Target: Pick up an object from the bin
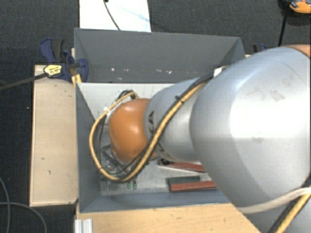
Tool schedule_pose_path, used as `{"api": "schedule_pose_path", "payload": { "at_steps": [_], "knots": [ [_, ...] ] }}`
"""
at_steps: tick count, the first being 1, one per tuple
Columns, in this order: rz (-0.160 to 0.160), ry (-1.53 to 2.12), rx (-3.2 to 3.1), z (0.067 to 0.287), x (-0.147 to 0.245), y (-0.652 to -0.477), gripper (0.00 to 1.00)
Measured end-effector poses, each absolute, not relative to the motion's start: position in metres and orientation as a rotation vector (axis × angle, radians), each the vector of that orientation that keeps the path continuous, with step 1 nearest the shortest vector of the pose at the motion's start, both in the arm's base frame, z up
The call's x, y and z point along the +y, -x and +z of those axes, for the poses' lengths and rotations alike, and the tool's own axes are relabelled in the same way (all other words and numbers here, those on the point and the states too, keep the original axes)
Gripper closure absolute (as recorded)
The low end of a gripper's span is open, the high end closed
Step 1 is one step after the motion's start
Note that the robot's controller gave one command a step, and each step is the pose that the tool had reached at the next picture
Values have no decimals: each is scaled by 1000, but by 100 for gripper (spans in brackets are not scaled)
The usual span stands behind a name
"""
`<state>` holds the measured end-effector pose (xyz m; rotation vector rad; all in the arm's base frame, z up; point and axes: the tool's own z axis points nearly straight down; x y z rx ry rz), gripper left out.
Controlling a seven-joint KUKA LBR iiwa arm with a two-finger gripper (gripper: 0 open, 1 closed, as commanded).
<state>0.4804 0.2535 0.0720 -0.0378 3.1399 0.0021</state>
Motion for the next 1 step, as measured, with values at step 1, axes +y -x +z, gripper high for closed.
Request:
{"api": "schedule_pose_path", "payload": {
  "at_steps": [1],
  "knots": [
    [-2, -4, 3146, 80, 253, -479, 100]
  ]
}}
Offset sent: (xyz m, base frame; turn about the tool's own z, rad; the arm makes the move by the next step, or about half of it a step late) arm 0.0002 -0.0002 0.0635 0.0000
